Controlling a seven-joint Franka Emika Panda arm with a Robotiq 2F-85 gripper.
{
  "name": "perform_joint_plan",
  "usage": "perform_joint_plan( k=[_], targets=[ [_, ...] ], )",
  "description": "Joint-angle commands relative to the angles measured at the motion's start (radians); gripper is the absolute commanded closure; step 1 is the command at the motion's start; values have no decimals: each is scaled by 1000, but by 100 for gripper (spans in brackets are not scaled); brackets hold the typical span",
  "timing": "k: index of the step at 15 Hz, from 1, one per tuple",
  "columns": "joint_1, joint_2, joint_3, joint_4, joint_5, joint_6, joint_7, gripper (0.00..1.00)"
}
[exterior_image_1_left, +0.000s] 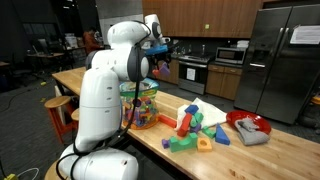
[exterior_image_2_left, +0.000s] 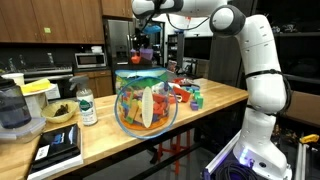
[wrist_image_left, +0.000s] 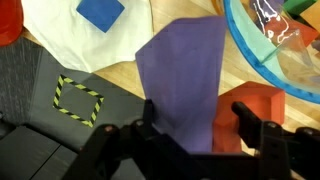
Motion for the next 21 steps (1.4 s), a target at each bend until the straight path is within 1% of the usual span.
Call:
perform_joint_plan(
  k=[1, 7, 12, 18, 19, 21],
  targets=[
    [39, -38, 7, -22, -42, -13, 22, 47],
    [93, -95, 20, -97, -64, 16, 33, 47],
    [117, -169, 42, -244, -39, 65, 21, 47],
    [108, -224, 61, -407, 6, 121, 21, 47],
    [80, -226, 90, -421, 7, 124, 25, 47],
    [68, -234, 94, -453, 18, 135, 24, 47]
  ],
)
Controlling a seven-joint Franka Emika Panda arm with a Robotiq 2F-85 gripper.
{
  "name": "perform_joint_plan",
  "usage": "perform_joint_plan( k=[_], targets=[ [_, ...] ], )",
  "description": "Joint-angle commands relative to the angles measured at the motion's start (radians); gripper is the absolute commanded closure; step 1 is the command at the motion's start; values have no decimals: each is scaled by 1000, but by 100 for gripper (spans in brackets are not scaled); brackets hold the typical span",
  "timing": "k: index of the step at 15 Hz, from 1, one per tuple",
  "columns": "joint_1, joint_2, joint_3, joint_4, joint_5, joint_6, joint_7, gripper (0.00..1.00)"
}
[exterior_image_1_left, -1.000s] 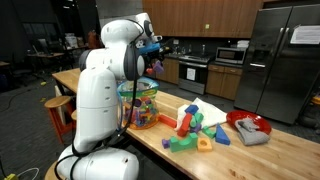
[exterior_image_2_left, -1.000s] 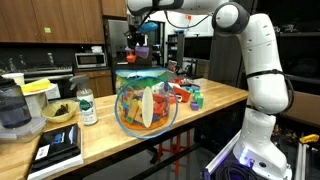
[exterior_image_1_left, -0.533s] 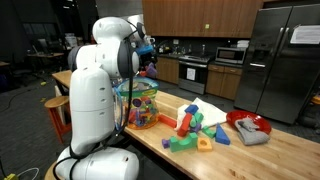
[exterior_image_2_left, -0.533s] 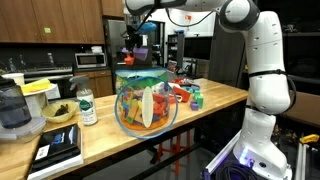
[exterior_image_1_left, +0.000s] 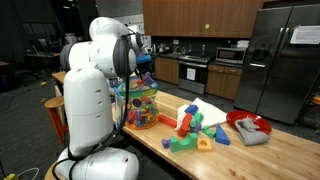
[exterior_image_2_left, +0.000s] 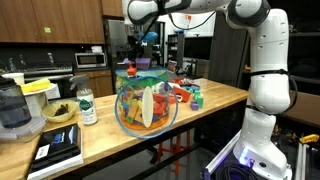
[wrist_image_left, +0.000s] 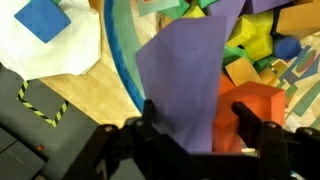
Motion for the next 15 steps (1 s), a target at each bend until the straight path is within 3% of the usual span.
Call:
perform_joint_plan(
  k=[1, 7, 8, 9, 12, 15],
  targets=[
    [-44, -55, 24, -92, 29, 33, 1, 47],
    [-72, -60, 28, -134, 46, 72, -6, 47],
    [-74, -63, 28, -139, 39, 80, -5, 6],
    [-67, -19, 32, -90, 29, 50, 2, 22],
    [-72, -22, 32, -98, 30, 61, 1, 6],
    [-72, -24, 33, -100, 30, 61, 1, 5]
  ],
)
